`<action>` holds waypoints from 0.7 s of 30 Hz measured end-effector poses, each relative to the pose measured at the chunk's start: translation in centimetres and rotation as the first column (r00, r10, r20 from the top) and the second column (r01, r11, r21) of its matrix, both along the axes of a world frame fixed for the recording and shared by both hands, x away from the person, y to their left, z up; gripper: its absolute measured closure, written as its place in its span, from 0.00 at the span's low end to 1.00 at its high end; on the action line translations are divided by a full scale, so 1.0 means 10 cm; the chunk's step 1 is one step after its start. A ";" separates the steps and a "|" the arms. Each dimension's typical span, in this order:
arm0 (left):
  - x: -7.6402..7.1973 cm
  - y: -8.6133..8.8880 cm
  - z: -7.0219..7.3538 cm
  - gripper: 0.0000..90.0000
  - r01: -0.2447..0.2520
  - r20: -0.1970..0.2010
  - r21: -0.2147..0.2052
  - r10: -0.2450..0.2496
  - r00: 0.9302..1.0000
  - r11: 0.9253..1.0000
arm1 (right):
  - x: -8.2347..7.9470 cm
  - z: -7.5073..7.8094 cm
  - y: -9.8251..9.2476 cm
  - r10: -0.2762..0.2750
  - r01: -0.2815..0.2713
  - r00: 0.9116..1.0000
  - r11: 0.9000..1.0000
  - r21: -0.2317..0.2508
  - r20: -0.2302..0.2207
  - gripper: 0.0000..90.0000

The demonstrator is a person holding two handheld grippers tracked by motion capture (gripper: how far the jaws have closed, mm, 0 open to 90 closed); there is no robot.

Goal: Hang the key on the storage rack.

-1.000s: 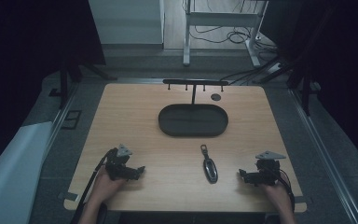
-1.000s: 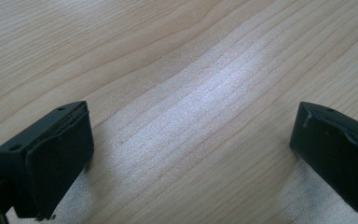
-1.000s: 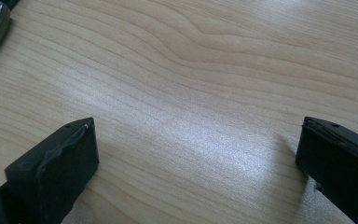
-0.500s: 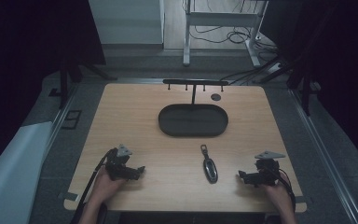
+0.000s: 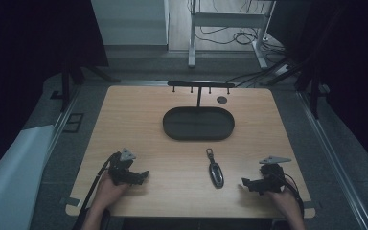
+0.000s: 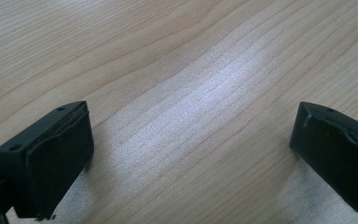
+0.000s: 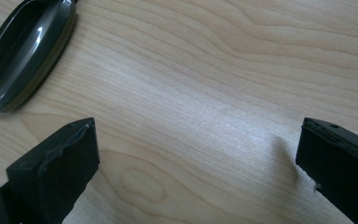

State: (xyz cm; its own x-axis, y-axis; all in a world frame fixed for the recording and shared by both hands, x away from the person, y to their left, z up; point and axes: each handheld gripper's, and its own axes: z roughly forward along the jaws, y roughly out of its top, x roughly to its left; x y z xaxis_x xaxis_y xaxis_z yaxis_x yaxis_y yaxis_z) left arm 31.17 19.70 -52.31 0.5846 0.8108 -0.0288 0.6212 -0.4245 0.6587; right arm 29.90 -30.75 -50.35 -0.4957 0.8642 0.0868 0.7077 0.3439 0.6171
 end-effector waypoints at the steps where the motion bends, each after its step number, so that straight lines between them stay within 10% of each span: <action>1: 0.00 0.00 0.00 0.00 0.000 0.000 0.000 0.000 1.000 1.000 | 0.00 0.01 0.01 0.002 -0.002 1.000 1.000 -0.001 -0.005 0.00; 21: 0.00 0.00 0.00 0.00 0.000 0.000 0.000 0.000 1.000 1.000 | 0.00 0.12 0.29 0.090 -0.097 0.992 0.992 -0.085 -0.084 0.00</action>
State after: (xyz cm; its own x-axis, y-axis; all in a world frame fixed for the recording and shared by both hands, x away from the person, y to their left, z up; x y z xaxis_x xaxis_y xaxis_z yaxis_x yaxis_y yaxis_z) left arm 31.17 19.70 -52.31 0.5847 0.8108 -0.0288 0.6210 -0.4245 0.6589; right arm 29.87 -27.86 -49.14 -0.5694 0.8203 0.0540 0.7154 0.4620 0.5242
